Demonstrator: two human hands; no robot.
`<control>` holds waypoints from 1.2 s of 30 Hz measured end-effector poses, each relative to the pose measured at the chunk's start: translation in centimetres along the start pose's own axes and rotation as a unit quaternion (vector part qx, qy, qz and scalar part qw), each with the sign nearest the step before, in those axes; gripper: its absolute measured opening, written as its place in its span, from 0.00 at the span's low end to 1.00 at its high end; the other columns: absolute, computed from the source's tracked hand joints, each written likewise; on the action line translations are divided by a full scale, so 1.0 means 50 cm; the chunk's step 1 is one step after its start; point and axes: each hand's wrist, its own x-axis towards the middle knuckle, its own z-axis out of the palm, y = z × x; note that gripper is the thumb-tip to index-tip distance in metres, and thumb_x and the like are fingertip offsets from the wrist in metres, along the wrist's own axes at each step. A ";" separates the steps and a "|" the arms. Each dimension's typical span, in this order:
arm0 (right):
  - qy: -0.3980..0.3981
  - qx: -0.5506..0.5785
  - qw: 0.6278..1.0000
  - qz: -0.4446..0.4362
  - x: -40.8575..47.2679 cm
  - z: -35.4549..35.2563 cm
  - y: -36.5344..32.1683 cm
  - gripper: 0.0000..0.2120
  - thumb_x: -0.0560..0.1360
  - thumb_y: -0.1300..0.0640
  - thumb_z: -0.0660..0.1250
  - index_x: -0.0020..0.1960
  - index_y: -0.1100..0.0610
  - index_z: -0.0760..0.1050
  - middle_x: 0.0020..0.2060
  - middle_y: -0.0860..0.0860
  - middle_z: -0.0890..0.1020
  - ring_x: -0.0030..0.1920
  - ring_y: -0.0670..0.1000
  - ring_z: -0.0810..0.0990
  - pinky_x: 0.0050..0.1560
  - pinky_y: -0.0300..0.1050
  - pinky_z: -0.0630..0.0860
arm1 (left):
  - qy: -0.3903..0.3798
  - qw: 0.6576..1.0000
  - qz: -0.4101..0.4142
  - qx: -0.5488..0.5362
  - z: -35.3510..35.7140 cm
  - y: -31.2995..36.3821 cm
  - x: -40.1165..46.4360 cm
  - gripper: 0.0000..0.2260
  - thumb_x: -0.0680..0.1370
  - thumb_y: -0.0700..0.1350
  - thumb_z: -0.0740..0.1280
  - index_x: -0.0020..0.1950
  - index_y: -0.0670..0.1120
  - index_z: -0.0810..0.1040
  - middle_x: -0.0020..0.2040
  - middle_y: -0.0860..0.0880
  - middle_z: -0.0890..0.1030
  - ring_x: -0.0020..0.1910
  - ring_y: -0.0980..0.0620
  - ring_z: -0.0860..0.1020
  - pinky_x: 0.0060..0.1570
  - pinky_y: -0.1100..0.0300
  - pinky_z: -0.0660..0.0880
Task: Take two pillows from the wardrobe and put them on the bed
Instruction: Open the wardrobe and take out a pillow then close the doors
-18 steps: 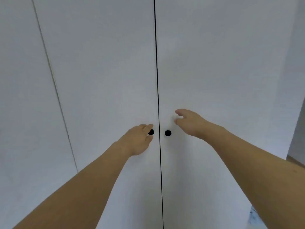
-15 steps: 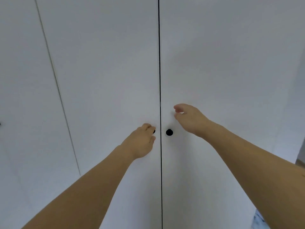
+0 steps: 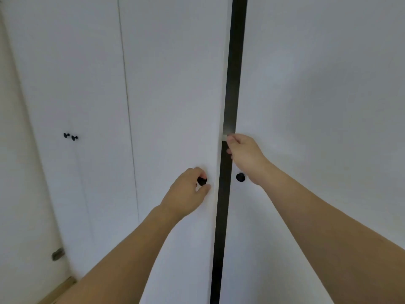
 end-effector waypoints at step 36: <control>-0.176 -0.347 0.831 -0.398 0.026 0.603 -0.146 0.28 0.82 0.50 0.51 0.78 0.55 0.46 0.78 0.52 0.43 0.78 0.51 0.45 0.76 0.53 0.40 | 0.451 0.852 -0.238 0.118 -0.405 -0.395 -0.270 0.24 0.82 0.40 0.56 0.77 0.44 0.54 0.77 0.44 0.59 0.76 0.47 0.56 0.74 0.54 0.54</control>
